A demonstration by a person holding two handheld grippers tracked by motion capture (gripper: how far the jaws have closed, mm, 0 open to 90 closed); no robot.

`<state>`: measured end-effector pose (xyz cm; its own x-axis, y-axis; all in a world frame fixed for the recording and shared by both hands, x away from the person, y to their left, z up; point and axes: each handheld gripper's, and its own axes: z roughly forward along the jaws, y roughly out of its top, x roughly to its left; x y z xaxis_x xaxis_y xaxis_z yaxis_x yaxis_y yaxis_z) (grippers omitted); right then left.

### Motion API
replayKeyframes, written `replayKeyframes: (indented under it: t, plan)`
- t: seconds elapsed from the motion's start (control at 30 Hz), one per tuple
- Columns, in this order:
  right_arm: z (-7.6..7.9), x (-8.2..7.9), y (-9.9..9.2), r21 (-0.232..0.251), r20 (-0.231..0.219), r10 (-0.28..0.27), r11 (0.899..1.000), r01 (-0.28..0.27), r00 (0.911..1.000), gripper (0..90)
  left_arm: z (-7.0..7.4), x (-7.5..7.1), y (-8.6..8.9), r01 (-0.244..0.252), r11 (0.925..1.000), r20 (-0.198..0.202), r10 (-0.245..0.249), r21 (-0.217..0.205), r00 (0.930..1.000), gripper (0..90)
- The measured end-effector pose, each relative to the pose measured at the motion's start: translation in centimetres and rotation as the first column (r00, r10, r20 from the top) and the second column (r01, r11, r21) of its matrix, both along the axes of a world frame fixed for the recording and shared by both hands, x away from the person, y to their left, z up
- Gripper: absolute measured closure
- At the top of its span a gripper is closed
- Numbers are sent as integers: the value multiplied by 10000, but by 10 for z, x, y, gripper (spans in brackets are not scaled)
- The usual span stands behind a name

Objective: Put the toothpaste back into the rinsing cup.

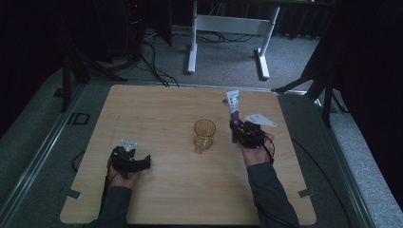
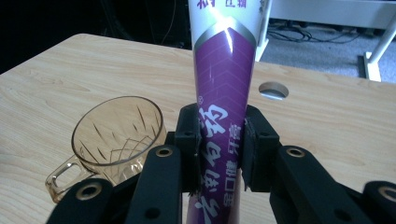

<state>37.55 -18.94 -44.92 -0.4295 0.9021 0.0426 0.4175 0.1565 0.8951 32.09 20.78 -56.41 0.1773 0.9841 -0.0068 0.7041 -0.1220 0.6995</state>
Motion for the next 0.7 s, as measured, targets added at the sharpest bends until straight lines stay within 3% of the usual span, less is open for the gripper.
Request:
replayKeyframes:
  t: [0.7]
  plan:
    - [1,6,7,42,338,199,9998,-201,9992,715,0,0,0,3,10000,9,-3,7,10000,91]
